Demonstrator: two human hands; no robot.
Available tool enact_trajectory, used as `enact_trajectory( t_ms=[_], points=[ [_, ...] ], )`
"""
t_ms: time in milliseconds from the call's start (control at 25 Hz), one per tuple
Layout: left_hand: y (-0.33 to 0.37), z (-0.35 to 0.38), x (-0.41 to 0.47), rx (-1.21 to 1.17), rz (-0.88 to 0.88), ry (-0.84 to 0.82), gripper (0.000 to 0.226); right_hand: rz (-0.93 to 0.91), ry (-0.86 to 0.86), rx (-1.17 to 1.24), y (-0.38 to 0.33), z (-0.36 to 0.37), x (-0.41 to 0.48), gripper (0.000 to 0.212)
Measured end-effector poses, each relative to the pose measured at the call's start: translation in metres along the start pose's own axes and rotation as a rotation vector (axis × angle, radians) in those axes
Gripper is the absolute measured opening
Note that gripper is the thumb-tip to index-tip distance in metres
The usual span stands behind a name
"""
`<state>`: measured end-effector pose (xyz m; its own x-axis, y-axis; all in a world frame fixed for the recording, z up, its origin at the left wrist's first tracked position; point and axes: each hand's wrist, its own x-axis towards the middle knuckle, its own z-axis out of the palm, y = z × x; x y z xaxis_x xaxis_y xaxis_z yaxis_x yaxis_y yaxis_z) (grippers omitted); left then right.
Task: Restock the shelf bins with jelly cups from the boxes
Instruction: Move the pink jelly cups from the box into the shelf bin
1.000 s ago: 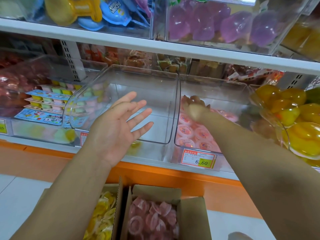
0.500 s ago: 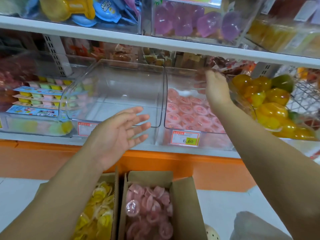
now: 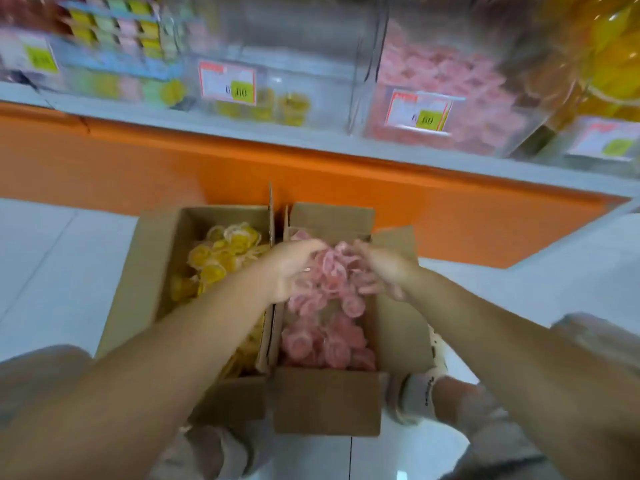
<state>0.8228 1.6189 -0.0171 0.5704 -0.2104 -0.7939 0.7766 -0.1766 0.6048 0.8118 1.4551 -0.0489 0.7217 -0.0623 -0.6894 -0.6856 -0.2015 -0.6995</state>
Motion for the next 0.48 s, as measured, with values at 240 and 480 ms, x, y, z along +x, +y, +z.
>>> enact_trajectory(
  t_ms=[240, 480],
  points=[
    [-0.046, 0.009, 0.088, -0.128, -0.192, 0.179, 0.056, 0.196, 0.168, 0.171, 0.078, 0.01, 0.086, 0.053],
    [-0.023, 0.014, 0.171, -0.25, -0.172, 0.298, 0.072, 0.081, 0.157, -0.085, 0.039, 0.011, 0.149, 0.046]
  ],
)
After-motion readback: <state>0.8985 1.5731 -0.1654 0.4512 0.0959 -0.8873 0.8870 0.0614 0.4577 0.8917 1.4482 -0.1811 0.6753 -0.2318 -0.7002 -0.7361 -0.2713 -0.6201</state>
